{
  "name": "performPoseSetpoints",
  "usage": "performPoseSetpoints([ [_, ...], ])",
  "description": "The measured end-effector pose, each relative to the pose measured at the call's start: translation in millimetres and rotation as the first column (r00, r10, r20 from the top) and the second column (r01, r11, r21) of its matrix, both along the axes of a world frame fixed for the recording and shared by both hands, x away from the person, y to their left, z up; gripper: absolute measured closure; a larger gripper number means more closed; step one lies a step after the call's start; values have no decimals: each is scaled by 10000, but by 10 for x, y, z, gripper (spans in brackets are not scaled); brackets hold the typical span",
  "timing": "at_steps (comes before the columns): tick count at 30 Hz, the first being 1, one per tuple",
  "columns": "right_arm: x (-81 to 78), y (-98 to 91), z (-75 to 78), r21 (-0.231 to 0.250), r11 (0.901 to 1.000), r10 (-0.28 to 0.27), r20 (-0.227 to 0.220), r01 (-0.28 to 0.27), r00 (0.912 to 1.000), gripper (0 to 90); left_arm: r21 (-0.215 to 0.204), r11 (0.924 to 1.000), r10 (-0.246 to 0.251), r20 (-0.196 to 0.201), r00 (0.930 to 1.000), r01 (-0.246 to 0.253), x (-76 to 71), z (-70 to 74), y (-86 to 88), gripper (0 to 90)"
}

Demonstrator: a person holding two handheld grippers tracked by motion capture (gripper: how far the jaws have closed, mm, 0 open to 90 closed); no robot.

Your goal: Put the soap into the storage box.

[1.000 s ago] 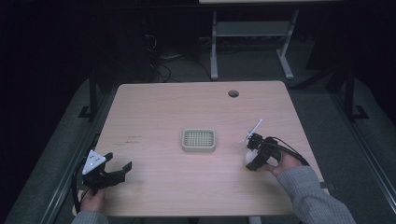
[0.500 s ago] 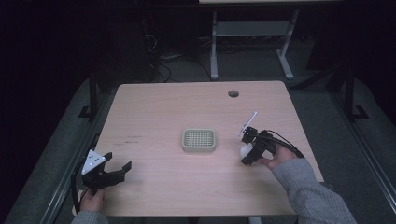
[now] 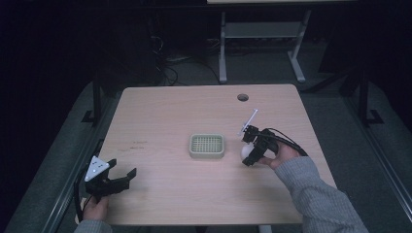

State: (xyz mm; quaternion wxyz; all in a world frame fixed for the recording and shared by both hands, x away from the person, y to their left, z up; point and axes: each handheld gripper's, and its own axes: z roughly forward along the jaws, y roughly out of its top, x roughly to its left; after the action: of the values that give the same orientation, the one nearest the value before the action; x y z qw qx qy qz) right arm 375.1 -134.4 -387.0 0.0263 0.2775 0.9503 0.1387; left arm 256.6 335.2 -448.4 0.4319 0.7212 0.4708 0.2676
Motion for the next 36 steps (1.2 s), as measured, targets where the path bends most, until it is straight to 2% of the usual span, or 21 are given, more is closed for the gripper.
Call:
performPoseSetpoints([
  [7,44,109,45,185,9997,156,-59,-155,9999,234,40,10000,13,-6,10000,-13,0,-6,3,129],
  [24,175,390,112,42,9978,660,-68,-659,9978,234,108,9998,159,-50,9999,-159,-33,-12,47,128],
  [28,211,462,122,36,9972,744,-82,-743,9972,234,10,9997,262,2,9997,-262,-40,-8,59,129],
  [30,230,490,121,127,9966,810,-131,-808,9966,234,4,9997,259,9,9997,-259,-38,-7,58,128],
  [36,251,567,97,9,9959,901,-115,-901,9959,234,64,9998,169,2,9999,-169,-17,-15,38,128],
])
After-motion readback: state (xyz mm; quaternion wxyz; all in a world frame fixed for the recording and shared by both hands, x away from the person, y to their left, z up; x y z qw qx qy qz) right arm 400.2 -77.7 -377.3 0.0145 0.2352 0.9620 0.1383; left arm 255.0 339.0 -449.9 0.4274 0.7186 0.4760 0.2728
